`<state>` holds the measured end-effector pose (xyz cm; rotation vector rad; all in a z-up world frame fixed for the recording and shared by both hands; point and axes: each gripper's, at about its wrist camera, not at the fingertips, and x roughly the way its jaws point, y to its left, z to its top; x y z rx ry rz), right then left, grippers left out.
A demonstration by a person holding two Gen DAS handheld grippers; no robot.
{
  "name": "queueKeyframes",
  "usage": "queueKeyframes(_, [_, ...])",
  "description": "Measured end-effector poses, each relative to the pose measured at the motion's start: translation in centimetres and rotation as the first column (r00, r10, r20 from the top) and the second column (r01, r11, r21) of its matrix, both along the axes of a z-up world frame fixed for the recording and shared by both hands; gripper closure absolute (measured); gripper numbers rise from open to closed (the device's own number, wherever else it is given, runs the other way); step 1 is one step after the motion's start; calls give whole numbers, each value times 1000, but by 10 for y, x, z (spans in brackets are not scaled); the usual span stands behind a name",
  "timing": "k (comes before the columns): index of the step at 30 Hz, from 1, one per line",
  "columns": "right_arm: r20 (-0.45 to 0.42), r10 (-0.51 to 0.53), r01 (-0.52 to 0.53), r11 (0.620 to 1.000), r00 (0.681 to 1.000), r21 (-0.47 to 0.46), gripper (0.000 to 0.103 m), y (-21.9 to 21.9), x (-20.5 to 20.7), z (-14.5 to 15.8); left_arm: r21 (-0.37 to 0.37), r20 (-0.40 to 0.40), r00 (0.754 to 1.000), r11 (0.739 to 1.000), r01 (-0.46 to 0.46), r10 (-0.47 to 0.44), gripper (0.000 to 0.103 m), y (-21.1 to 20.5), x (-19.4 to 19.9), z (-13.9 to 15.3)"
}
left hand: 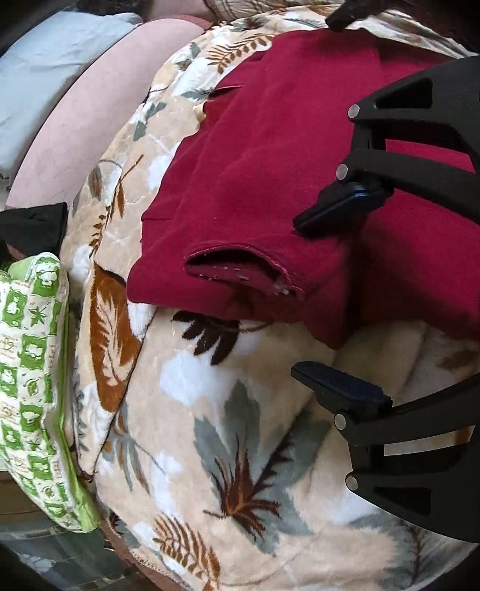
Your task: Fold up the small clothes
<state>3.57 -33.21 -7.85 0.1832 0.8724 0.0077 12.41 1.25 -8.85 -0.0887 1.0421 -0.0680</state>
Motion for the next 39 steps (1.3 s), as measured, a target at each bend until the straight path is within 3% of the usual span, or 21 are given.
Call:
queueKeyframes(2, [-23,50,-51,998,998,-41,65,14,-6,-6,-5,3,1000,1000,6,-6,31,4,-9,5])
queueKeyframes(4, [-86,5,-18,989,996,-148,65,15,-3,-27,-9,3,1000,1000,14,-14,31,10,-23,13])
queueKeyframes(7, [-88,-51,52,999,995,-1,65,-6,-8,-30,-15,-2,999,999,52,-52,31,18,-44,21])
queueKeyframes(9, [-72,-61,63,997,996,32,65,-8,-20,-18,-9,-21,997,997,79,-79,31,26,-59,24])
queueKeyframes(15, [-45,87,-83,993,995,87,57,22,-71,6,-101,-92,993,993,58,-67,31,58,-97,24])
queueKeyframes(18, [-58,146,-137,980,988,144,57,47,-94,7,-82,-102,992,994,69,-77,31,62,-119,25])
queueKeyframes(22, [-35,273,-261,944,961,201,57,97,-117,12,-23,-85,992,995,93,-95,31,62,-143,29])
queueKeyframes(25, [-5,364,-354,907,931,229,57,137,-130,18,-44,-110,988,994,100,-105,31,63,-158,27])
queueKeyframes(27, [14,396,-391,899,918,195,57,158,-140,23,-75,-118,987,992,103,-111,31,64,-168,26])
queueKeyframes(30, [15,357,-356,924,934,141,57,157,-153,26,-93,-133,981,987,132,-143,31,58,-184,22])
queueKeyframes(34, [-57,218,-203,959,974,196,54,109,-171,11,-75,-164,967,980,186,-196,31,49,-199,9])
queueKeyframes(38, [-161,105,-77,983,981,168,47,64,-196,-9,29,-199,960,978,205,-195,31,46,-206,-8])
queueKeyframes(39, [-178,91,-58,981,980,184,47,56,-199,-13,26,-194,961,978,205,-196,31,49,-208,-10])
